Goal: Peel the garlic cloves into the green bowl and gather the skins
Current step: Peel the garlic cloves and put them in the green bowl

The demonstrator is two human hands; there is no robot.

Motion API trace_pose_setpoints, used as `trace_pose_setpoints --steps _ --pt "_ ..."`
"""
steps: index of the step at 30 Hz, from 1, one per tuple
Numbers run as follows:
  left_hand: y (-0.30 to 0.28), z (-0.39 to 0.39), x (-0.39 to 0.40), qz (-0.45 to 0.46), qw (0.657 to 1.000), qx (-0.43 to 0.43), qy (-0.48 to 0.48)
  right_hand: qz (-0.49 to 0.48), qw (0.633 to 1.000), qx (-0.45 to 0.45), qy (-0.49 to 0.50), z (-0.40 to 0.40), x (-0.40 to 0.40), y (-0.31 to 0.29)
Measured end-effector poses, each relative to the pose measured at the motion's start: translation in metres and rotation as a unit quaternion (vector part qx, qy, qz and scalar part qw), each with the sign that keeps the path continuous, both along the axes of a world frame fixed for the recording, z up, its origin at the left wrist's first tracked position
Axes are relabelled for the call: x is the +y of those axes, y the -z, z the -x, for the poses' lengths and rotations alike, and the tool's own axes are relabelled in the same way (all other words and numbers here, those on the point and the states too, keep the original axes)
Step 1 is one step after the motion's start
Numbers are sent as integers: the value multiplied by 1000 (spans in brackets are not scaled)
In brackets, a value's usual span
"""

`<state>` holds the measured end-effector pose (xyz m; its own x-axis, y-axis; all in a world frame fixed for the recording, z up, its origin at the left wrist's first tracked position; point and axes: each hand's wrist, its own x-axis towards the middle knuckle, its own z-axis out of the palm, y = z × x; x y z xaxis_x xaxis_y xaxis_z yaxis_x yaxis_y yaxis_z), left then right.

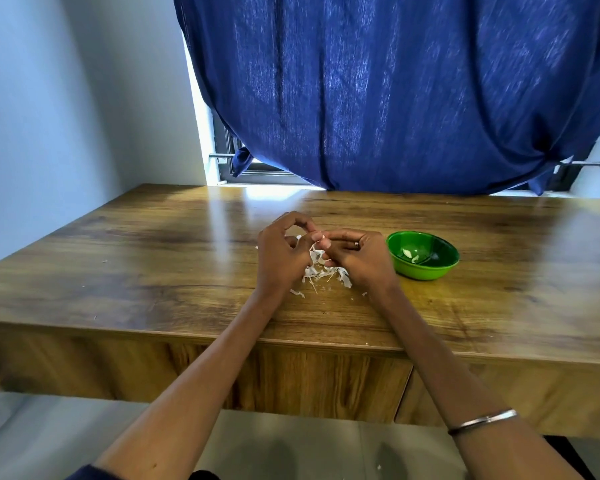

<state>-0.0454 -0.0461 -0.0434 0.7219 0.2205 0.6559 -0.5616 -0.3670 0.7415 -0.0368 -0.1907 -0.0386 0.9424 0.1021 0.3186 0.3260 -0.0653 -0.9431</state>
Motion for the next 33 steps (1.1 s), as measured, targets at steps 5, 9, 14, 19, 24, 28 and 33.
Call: trace_pose_setpoints --steps 5,9,14,19,24,28,33 --pt "0 0 -1 -12 1000 -10 -8 -23 999 16 -18 -1 0 1" --pt "1 1 -1 -29 999 -33 -11 -50 996 52 -50 1 -2 -2" --pt "4 0 -3 -59 997 -55 1 -132 976 131 -110 1 -3 -5" --pt "5 -4 -1 -73 994 -80 -11 -194 955 175 -140 5 -4 -10" --pt "4 -4 0 -49 997 -65 -6 -185 963 141 -134 6 -1 -9" --pt "4 -5 2 -35 999 -24 1 -119 989 51 -71 7 2 -6" --pt "3 0 -1 -11 999 21 46 -24 999 -44 10 0 -2 0"
